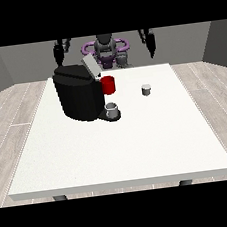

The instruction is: Insert the coffee pod into the coffee machine and close the lid

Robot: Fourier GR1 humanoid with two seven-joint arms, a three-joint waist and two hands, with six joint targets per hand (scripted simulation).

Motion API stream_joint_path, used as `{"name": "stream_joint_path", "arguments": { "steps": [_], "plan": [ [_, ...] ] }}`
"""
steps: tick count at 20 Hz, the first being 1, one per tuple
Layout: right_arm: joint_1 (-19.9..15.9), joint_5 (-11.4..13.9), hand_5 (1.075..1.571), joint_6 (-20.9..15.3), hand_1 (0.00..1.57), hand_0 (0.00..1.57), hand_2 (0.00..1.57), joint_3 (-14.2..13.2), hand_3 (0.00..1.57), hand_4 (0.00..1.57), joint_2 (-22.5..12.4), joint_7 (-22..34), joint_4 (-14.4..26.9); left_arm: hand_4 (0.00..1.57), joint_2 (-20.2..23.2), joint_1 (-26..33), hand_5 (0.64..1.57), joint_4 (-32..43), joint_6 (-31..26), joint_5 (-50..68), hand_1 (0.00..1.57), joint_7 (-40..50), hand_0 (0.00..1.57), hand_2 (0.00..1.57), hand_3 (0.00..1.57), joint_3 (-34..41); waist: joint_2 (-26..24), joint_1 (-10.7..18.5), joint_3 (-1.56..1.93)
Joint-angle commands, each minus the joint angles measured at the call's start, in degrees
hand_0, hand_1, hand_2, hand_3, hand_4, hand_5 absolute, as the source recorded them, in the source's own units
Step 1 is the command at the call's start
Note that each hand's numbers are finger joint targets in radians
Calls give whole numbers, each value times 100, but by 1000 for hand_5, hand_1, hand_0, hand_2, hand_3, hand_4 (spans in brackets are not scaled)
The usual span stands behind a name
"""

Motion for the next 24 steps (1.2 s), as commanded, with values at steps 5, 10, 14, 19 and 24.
{"name": "stream_joint_path", "arguments": {
  "steps": [5, 10, 14, 19, 24],
  "plan": [
    [26, 190, 1571, -6, 0, 0, 0, 201, 0, 0, 82, -107, 26, 0, 933, -94, 1571, 144, -902, -311, 0, -522, 0, 0, 0, -15, 61, -89, 27],
    [-29, 925, 1571, -599, 0, 0, 0, 156, 0, 0, -14, -757, 121, 0, 1473, -559, 1571, 543, -881, -916, 0, -553, 0, 0, 0, 82, 550, -490, 28],
    [-265, 1069, 1571, -743, 0, 0, 0, 256, 0, 0, 86, -708, 190, 0, 1859, -1197, 1571, 914, -1231, -964, 0, -209, 0, 0, 0, 292, 746, -597, 30],
    [-534, 1092, 1571, -647, 0, 0, 0, 508, 0, 0, 182, -495, -115, 0, 2287, -1853, 1571, 1847, -1285, -1315, 0, -295, 0, 0, 0, 518, 1159, -1073, 27],
    [-795, 950, 1571, -785, 0, 0, 0, 461, 0, 0, 383, -840, 266, 0, 2228, -2232, 1571, 2353, -1226, -1711, 0, -368, 0, 0, 0, 338, 1619, -1012, 29]
  ]
}}
